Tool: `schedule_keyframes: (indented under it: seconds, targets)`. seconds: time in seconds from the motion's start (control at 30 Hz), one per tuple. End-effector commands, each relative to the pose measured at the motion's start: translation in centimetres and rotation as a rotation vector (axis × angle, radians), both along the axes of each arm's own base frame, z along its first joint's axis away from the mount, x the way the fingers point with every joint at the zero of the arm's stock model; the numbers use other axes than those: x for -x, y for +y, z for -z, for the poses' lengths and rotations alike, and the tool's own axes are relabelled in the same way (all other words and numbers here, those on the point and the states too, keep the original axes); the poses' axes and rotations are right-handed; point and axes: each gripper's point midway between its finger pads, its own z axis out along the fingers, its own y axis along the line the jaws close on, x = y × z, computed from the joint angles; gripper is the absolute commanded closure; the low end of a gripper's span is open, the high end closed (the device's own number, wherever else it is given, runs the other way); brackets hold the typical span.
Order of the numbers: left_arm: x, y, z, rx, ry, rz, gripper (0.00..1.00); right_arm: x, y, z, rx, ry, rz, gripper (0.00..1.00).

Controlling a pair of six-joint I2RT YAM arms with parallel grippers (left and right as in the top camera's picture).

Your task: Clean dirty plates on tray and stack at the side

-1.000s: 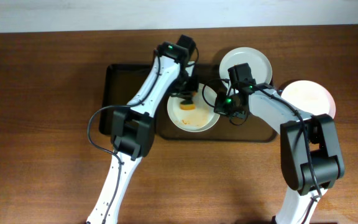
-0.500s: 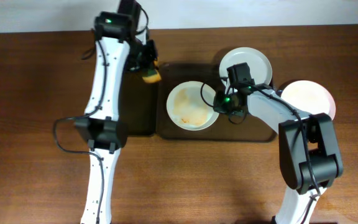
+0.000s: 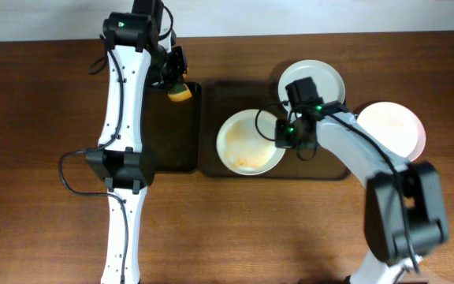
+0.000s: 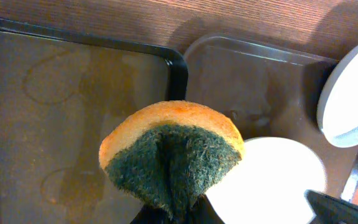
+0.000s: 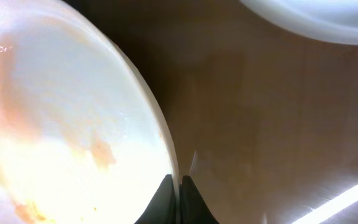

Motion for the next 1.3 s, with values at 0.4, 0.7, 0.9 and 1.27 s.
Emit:
schedule_keyframes:
  seconds: [0.4,0.7,0.9,1.27]
  targets:
    - [-0.9,0.5,-1.3,-0.021,-0.068,0.002,1.0,1.1,-1.7,-17.7,0.93,-0.62,0.08,0.96]
    - [-0.8,0.5,-1.3,-0.021,-0.067,0.002,1.0,2.4,-0.4,-22.5,1.081,-0.823,0.214,0.96]
    - [-0.8,0.5,-1.3,-0.022,-0.062,0.003,1.0,1.8,0.4,-21.5,1.006,-0.805,0.18,0.96]
    - [2.7,-6.2,3.6,-0.048,0.104,0.115,1.0,-1.8,-0.3,-5.7,0.09,-0.206,0.254,0.96]
